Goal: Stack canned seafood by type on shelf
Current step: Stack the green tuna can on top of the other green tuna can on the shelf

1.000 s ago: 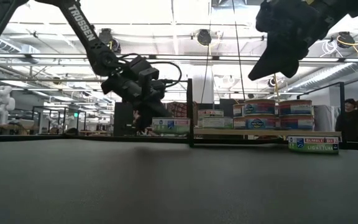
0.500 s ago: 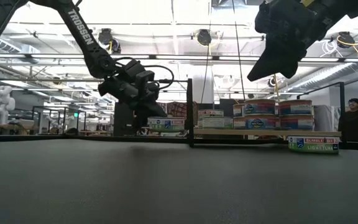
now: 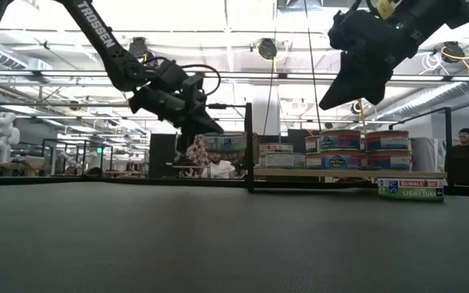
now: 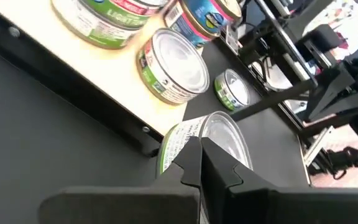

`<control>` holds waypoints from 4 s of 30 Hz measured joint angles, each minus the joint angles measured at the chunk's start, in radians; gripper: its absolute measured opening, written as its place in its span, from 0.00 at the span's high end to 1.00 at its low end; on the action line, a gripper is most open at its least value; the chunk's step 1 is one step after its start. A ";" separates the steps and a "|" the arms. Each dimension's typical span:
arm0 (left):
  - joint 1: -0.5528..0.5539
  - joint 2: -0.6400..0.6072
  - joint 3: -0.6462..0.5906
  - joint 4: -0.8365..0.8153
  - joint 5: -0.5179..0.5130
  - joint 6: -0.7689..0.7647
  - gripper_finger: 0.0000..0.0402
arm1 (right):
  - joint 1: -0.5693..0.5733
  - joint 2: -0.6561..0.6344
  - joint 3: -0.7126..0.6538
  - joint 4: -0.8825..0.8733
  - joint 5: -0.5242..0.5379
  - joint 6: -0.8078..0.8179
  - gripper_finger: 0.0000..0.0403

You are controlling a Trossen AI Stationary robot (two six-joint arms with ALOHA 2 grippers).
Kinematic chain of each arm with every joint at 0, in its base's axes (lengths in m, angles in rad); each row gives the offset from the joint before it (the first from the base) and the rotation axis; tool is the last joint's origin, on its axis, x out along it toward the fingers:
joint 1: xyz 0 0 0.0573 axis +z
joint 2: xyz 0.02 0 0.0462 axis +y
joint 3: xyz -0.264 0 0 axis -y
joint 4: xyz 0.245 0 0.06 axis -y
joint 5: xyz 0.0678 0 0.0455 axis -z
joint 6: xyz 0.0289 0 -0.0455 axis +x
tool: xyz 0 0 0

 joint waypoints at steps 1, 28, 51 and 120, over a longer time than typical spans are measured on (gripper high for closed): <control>0.002 -0.001 0.000 0.004 -0.004 -0.002 1.00 | 0.000 0.000 0.000 0.001 0.000 -0.004 1.00; 0.068 0.002 0.045 -0.144 -0.269 0.119 1.00 | -0.039 0.000 0.000 0.002 -0.027 -0.008 1.00; 0.024 0.006 0.129 -0.477 -0.307 0.242 0.81 | -0.144 0.001 0.000 0.028 -0.085 -0.165 1.00; 0.063 0.292 0.417 -0.745 -0.261 0.266 1.00 | -0.175 0.006 0.000 0.023 -0.157 -0.175 1.00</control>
